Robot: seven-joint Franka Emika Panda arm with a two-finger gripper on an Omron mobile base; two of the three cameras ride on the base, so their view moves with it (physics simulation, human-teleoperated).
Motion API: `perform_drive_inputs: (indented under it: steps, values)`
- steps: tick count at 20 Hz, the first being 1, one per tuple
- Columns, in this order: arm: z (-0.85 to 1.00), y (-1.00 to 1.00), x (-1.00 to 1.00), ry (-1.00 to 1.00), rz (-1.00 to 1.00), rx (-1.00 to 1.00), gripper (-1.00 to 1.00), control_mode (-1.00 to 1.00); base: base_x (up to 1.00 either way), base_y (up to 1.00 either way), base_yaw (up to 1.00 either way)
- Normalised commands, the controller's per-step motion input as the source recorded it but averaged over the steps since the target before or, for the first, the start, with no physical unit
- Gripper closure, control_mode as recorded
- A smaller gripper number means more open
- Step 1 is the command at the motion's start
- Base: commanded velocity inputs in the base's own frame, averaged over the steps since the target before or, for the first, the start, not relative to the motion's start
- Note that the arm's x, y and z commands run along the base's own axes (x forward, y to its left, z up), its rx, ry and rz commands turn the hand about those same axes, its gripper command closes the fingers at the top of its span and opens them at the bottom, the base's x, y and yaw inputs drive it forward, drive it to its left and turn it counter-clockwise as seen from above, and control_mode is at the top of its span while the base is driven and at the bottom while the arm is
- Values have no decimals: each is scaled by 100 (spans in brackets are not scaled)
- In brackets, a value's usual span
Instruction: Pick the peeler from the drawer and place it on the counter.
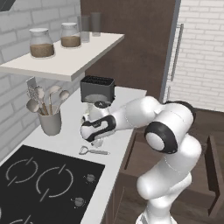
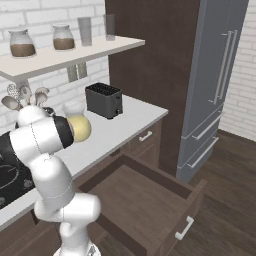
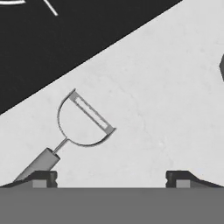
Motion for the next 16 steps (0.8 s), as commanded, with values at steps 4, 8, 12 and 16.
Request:
perform_drive_inputs:
  steps: [4, 8, 12, 16]
  values:
    - [94, -9, -9, -10, 14, 13, -100, -100, 0, 0, 0]
    - [93, -77, -44, -1, 0, 11, -100, -100, 0, 0, 0]
    - [99, -90, -25, 6, -8, 3, -100, -100, 0, 0, 0]
    - [92, -100, -14, 21, -25, 0, -100, -100, 0, 0, 0]
